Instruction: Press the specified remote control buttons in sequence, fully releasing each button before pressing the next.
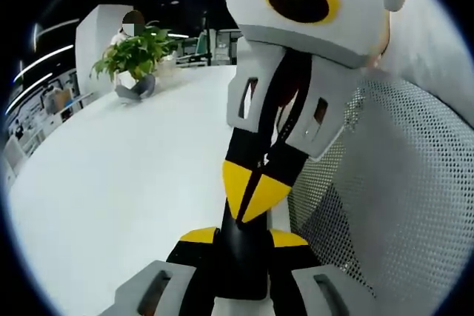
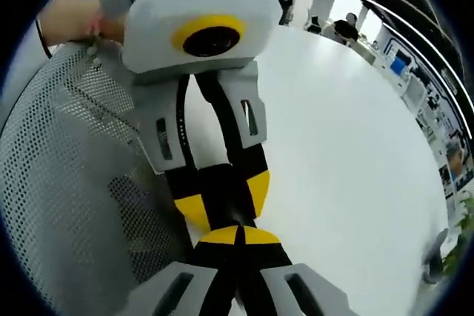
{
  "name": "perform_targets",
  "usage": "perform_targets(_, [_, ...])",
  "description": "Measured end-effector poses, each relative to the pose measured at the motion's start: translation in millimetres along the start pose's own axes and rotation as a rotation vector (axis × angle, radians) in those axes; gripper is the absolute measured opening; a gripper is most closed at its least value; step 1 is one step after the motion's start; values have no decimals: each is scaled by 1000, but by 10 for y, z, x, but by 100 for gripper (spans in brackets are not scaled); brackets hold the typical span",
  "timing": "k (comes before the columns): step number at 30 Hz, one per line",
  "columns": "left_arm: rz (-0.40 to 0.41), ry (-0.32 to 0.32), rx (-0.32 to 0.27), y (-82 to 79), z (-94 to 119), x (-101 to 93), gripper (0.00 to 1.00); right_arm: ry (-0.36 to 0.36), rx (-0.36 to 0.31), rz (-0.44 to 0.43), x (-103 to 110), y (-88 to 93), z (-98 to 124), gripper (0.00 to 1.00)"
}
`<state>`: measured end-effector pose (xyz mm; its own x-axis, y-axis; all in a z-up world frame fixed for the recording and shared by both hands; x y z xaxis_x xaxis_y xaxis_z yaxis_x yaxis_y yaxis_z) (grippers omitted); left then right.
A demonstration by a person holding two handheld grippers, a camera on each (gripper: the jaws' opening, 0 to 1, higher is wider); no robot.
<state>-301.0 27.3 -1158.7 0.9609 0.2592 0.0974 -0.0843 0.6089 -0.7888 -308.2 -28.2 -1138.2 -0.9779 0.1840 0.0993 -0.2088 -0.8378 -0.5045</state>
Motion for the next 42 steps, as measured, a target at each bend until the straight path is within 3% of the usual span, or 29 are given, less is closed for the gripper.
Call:
perform_targets(5, [6,0,-2,4,-2,2,24,-45,-64,3,34,5,43,0])
perform_targets(24, [-10,0,2,2,-14,3,24,-92,13,86,3,-64,-39,0])
perform_targets(28, [-11,0,1,2,-17,5,24,-100,-14,71,-10,-50,-31,0])
perform_targets(31, [-11,0,0,1,-18,6,24,-135,-50,107,-17,-31,-18,0])
perform_targets(33, [-9,0,-1,2,-19,7,24,-159,-97,68,-18,-14,0,0])
perform_targets(38, [-14,1,-2,1,-17,6,24,-160,-79,60,-91,130,120,0])
perform_targets(40, [-15,1,-1,1,-18,7,24,-169,-41,5,-124,245,160,1])
perform_targets(42, [-15,1,-1,0,-19,7,24,-164,-43,-19,-158,284,192,7])
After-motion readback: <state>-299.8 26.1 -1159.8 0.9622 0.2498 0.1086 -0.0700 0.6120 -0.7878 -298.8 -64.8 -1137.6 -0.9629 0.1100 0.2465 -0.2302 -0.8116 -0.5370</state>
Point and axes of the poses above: the point that each gripper's makers call its tool centre point, and the gripper's own axes: z roughly backward along the fingers, x roughly to its left, y roughly out of its underside, the point moved 5 cm from there along z, roughly backward along the fingers, and after that the axes turned 12 degrees about -y, right-handed, at the moved point
